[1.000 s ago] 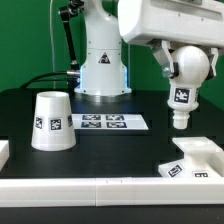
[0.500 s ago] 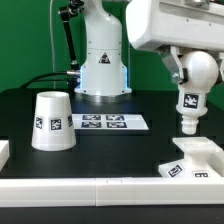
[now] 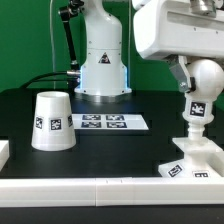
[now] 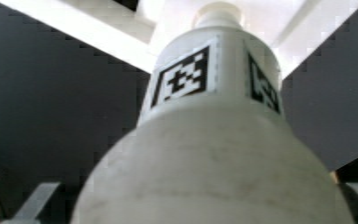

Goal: Assemble lamp

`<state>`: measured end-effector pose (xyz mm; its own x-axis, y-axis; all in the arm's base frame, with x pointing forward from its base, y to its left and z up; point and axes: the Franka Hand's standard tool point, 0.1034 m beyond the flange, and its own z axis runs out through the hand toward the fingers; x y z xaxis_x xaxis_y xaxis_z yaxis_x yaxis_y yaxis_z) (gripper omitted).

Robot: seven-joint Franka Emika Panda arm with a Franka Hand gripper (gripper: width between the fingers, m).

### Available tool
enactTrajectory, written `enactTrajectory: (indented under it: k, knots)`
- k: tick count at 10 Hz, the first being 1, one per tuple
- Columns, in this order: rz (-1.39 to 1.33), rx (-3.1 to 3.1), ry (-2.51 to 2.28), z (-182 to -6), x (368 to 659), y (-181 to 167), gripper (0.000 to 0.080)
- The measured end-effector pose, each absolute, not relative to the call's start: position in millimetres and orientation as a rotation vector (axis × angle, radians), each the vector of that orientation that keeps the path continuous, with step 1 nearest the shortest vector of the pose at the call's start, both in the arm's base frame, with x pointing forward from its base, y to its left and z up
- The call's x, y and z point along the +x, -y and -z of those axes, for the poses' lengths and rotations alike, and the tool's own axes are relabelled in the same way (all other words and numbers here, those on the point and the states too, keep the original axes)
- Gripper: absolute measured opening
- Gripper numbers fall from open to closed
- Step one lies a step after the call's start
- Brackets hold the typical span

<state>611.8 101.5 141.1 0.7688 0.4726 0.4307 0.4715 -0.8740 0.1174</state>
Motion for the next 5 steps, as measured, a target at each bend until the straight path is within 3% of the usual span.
enactTrajectory:
  k: [5]
  knots:
    - [-0.699, 2.960, -0.790, -128.5, 608.4, -101.5, 0.0577]
